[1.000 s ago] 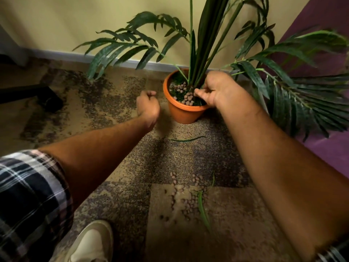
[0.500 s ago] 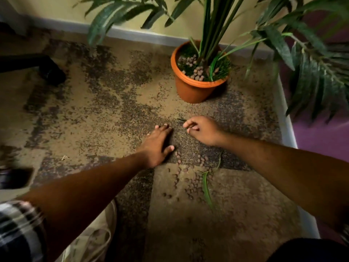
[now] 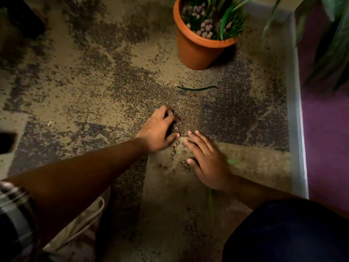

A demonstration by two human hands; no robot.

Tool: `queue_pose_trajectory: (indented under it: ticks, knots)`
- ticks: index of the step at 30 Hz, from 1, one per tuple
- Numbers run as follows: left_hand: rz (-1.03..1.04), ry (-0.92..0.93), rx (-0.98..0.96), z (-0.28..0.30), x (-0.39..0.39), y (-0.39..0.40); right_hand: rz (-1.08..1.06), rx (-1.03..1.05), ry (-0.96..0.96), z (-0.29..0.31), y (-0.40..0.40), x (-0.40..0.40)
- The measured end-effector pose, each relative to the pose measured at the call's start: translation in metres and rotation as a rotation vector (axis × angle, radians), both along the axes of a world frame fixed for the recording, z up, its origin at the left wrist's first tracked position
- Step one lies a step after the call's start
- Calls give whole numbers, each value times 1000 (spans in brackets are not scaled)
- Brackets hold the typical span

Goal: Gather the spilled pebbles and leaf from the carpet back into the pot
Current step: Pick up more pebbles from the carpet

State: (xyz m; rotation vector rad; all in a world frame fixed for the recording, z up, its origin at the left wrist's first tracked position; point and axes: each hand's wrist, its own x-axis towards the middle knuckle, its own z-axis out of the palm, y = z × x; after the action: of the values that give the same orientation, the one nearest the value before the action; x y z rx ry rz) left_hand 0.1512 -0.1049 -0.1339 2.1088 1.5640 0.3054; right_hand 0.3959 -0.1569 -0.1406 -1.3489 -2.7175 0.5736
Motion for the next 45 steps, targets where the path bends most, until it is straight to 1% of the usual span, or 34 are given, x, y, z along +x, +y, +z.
queue_pose_trajectory:
  ticks: [2, 4, 6, 8, 10, 12, 16, 20, 25, 31, 35, 40, 43, 45]
  knots:
    - [-45, -3, 6, 3, -3, -1, 33, -24, 109, 1, -2, 4]
    - [-116, 9, 9, 7, -5, -5, 86, -38, 127, 6, -3, 9]
    - [-225, 57, -21, 9, -7, -13, 167, -17, 25, 10, -4, 11]
    - [-337, 155, -46, 6, -8, -26, 216, 8, -90, 12, -7, 9]
    - [-411, 222, -41, 3, -10, -40, 208, 33, -112, 13, -10, 6]
    - [-433, 213, -12, 2, -9, -51, 214, 64, -104, 15, -10, 4]
    - [-374, 129, -9, 3, 1, -59, 263, 122, -59, 17, 0, 5]
    - [-364, 127, 95, -1, 8, -59, 296, 32, -41, 18, 12, 2]
    - [-463, 68, 259, -15, 12, -63, 199, -101, 26, 29, 16, 4]
    - [-438, 99, 380, -23, 11, -75, 40, -165, 172, 22, 14, 7]
    - [-554, 112, 352, -25, 6, -70, -29, -215, 205, 21, 18, 4]
    - [-690, 150, 404, -21, 19, -51, -114, -250, 249, 29, 20, 5]
    - [-695, 174, 386, -21, 23, -43, -178, -262, 278, 33, 20, 7]
    - [-653, 194, 292, -18, 27, -41, -279, -331, 313, 31, 20, 7]
